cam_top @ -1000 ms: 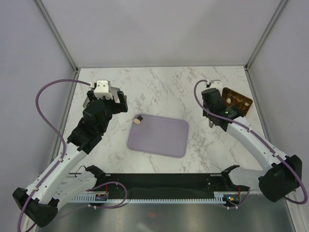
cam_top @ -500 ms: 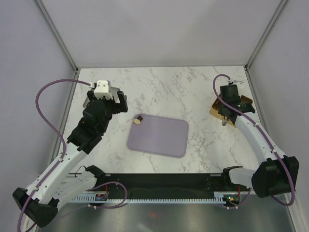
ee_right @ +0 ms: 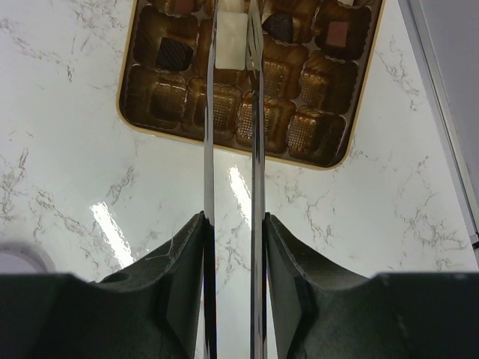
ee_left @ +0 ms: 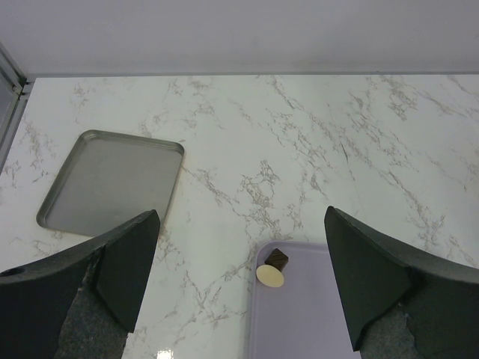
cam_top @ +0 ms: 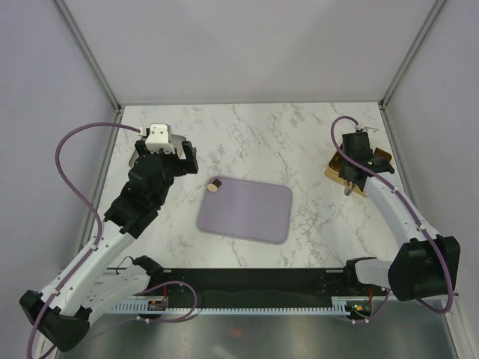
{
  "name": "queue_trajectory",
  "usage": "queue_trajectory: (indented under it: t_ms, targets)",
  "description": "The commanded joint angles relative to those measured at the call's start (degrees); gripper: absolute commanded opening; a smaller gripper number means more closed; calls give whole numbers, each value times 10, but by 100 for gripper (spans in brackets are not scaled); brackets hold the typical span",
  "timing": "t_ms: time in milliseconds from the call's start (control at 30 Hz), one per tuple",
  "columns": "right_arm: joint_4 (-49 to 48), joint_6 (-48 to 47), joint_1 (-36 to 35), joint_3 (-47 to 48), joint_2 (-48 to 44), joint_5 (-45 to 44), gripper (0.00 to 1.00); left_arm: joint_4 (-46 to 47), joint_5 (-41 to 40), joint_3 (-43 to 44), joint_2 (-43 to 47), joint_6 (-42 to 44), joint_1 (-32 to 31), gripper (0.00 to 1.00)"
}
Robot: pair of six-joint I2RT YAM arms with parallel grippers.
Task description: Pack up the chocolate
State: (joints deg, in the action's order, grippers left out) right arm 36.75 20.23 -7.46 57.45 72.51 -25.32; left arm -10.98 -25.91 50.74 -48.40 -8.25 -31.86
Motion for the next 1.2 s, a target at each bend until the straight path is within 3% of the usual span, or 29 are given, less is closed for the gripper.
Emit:
queue_trajectory:
  t_ms: [0,367,667,867,1167]
  targets:
    - [-23,9,4,-1,0,-1,43,11,-7,11,-1,17,1,100]
    - [-22,7,6,-1,-12,6,46,12,-8,11,0,17,1,100]
    - [-36,5,-11,2,-38,64,45,11,-8,11,-3,17,1,100]
    - [-70,5,-100,-6,-39,76,46,11,-6,12,-5,17,1,100]
    - [-184,13,-299,-30,-9,110,46,8,17,19,-22,10,1,100]
